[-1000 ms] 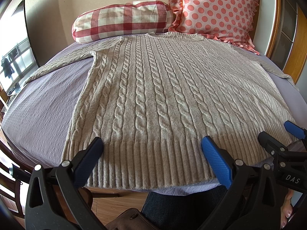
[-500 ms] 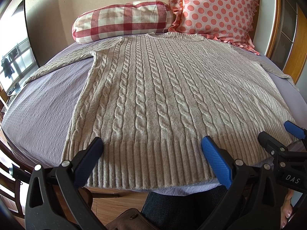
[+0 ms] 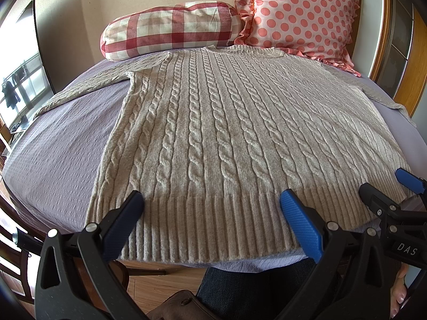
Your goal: Fold small clothes
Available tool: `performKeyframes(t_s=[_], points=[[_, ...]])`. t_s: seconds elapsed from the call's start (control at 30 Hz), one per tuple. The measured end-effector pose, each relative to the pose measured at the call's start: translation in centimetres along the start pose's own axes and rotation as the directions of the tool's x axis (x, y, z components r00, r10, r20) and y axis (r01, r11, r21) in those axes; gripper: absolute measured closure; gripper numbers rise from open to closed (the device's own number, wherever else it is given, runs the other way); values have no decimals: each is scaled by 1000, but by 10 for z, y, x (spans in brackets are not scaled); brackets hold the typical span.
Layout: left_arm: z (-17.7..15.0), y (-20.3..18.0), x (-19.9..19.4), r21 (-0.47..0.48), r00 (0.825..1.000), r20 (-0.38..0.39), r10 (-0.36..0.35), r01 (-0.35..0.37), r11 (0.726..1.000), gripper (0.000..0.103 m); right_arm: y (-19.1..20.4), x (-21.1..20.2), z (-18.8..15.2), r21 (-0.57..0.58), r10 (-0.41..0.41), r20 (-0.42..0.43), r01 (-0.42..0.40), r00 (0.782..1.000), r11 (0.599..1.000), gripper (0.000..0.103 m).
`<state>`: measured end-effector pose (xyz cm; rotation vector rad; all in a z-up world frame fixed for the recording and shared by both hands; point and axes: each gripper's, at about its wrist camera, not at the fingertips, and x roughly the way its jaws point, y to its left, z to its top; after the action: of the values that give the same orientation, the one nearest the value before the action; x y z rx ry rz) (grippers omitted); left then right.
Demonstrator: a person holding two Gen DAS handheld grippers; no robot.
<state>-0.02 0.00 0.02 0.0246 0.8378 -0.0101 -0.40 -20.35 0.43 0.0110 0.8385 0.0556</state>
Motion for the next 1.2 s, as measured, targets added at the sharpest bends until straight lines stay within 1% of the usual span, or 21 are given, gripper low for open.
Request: performKeyframes(t_s=[0.13,0.23,0.33,0.37,0.4,0.47,0.5,0.57,0.6,0.63,0.7,0.77,0.8,0.83,0.87,0.9,0.93,0.97,1.0,1.13,1.2], points=[[0,0,0,0,1000,1,0,0,1000,2,0,0,0,-1,0,-1,0,1000,1000,1],[0,0,0,3,1000,4,0,0,1000,2,-10,-2,10,-6,6,4,-6,1000,1000,1],[-2,0,-1,10,1000,24,-3,3,1000,2,-24,-4,21,-50,59,33,-58,998,997,1],[-2,1,-1,13,1000,29,-6,6,1000,2,-29,-3,24,-51,79,21,-78,997,996,1],[-4,1,-4,15,1000,30,-8,8,1000,2,-38,-4,31,-35,104,17,-103,994,994,1],[-3,2,-4,23,999,24,-27,26,999,2,-74,-16,53,66,157,65,-161,985,985,1],[-2,4,-4,24,999,17,-39,38,999,2,-89,-20,63,105,159,89,-168,983,980,1],[3,10,-5,10,997,8,-83,83,996,2,-139,-28,86,222,117,145,-148,982,964,1],[7,13,-3,-3,994,7,-113,114,994,2,-175,-29,99,304,91,168,-140,982,942,1],[13,20,-3,-32,987,11,-163,163,986,2,-204,-27,108,373,77,179,-140,981,917,1],[20,28,-4,-68,978,24,-209,211,975,2,-254,-21,119,486,59,183,-142,981,862,1],[32,38,-5,-99,973,65,-221,226,969,2,-316,-5,129,634,20,167,-122,986,764,4],[35,41,-7,-104,973,81,-216,223,969,2,-341,2,130,689,5,162,-116,987,715,12],[43,45,-7,-109,974,105,-200,211,971,2,-372,11,129,759,-18,152,-105,988,643,17],[48,48,-7,-112,975,118,-188,201,973,2,-396,19,128,805,-35,145,-97,989,585,25],[56,52,-6,-116,976,133,-171,187,975,2,-411,25,128,834,-48,139,-90,989,545,31],[59,54,-6,-121,977,141,-162,179,976,2,-434,33,125,870,-78,127,-73,989,487,33],[63,57,-5,-130,977,148,-152,172,977,2,-447,39,123,891,-96,118,-62,988,449,35],[66,62,-3,-143,978,151,-145,167,975,2,-465,47,120,916,-115,106,-52,988,399,38],[81,81,13,-218,983,128,-130,156,963,2,-506,69,112,960,-158,62,-15,985,280,44],[86,89,22,-250,985,116,-124,150,956,2,-513,74,114,967,-183,76,-28,980,253,45]])
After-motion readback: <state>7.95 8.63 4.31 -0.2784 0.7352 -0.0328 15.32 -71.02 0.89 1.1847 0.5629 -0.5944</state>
